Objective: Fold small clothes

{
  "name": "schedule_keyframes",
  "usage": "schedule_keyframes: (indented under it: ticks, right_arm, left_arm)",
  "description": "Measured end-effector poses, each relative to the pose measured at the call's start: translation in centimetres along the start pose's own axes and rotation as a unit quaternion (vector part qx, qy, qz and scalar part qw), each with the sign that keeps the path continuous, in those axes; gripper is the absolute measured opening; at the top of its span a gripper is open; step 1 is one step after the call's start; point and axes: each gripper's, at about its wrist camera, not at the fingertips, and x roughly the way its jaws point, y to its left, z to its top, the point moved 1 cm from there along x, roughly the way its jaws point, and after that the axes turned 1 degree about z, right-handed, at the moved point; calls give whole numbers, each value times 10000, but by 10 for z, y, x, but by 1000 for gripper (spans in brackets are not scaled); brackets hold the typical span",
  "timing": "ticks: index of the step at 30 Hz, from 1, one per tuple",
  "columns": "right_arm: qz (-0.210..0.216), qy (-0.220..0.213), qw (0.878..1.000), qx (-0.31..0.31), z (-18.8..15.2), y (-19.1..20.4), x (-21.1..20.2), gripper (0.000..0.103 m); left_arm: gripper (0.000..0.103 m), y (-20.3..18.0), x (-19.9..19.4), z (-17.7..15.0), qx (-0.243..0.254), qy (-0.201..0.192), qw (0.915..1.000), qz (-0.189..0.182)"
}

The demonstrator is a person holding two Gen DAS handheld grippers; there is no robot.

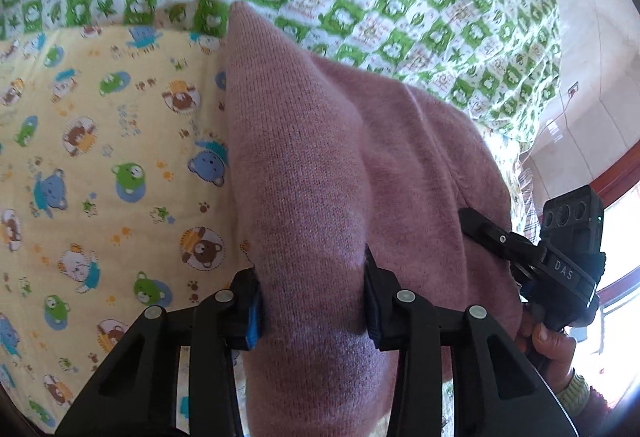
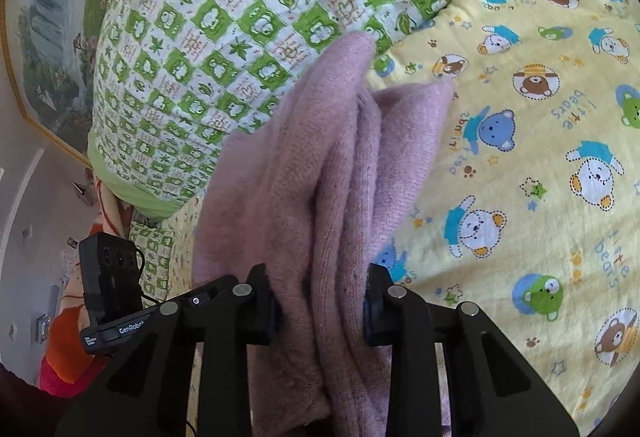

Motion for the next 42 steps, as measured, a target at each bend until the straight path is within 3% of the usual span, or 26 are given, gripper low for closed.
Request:
schedule_keyframes:
  ticks: [5, 13, 26, 35, 42]
  right_arm:
    - [183, -61, 9993, -314, -8, 38, -2, 30]
    - [639, 116, 9942, -855, -31, 109, 21, 30]
    - [1445, 835, 9744, -1506, -89, 227, 94, 30]
    - [1435, 1416, 9658, -1632, -141, 260, 143, 30]
    - [1151, 1855, 9661, -1377, -173, 239, 161, 30]
  left_arm:
    - [38, 10, -39, -4, -58, -249, 9997, 65]
    - [37, 60, -120, -29, -152, -614, 9973, 361]
    - [37, 172, -250, -89, -942, -1211, 9820, 1099]
    - [37, 223, -262, -137, -1396, -1003, 9770, 1264]
    - [37, 264, -244, -178, -2081, -526, 9732, 824]
